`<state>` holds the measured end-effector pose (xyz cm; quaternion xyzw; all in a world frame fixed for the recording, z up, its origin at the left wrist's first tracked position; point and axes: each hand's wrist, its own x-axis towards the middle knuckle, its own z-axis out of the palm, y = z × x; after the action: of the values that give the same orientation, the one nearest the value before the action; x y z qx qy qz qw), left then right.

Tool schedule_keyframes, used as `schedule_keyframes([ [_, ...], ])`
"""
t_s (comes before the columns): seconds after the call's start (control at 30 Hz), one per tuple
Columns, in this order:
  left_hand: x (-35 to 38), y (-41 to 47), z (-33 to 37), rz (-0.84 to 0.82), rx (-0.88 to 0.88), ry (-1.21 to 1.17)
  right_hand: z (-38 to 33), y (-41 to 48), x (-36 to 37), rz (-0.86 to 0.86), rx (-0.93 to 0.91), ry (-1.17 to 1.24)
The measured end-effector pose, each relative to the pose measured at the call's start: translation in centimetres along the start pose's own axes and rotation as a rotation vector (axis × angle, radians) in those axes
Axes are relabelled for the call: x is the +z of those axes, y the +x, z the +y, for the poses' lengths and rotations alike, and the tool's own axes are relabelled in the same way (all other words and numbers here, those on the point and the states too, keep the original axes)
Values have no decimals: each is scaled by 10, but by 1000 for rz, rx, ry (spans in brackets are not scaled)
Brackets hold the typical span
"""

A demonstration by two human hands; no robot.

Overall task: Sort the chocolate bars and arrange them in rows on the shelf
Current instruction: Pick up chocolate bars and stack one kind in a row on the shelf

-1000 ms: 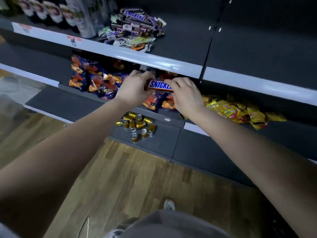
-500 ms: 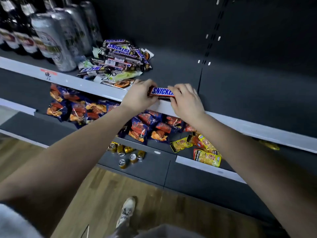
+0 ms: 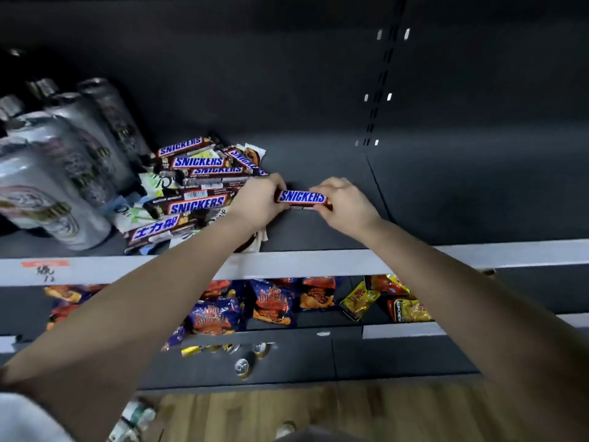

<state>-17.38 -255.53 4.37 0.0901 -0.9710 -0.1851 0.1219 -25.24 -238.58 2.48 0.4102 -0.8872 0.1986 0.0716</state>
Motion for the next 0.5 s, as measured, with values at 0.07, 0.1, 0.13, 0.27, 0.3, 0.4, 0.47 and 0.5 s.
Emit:
schedule_keyframes([
  [0.07, 2, 9, -5, 14, 21, -2, -1, 3, 5, 39, 46, -17],
  [0.1, 4, 13, -7, 24, 31, -15, -1, 6, 7, 54, 59, -26],
  [0.13, 7, 17, -9, 34, 39, -35, -2, 9, 9, 66, 70, -33],
  [0.27, 16, 30, -13, 66, 42, -69, -4, 25, 15, 107, 135, -37],
  [0.3, 17, 33, -13, 70, 39, -66, -5, 29, 16, 117, 151, -35],
  [0.4, 22, 46, -9, 71, 9, -79, -4, 45, 18, 134, 197, -24],
  [0.47, 27, 56, -8, 93, -17, -104, 0, 56, 19, 135, 215, -22],
  [0.5, 30, 61, -8, 109, -33, -123, 1, 61, 19, 134, 221, -23],
])
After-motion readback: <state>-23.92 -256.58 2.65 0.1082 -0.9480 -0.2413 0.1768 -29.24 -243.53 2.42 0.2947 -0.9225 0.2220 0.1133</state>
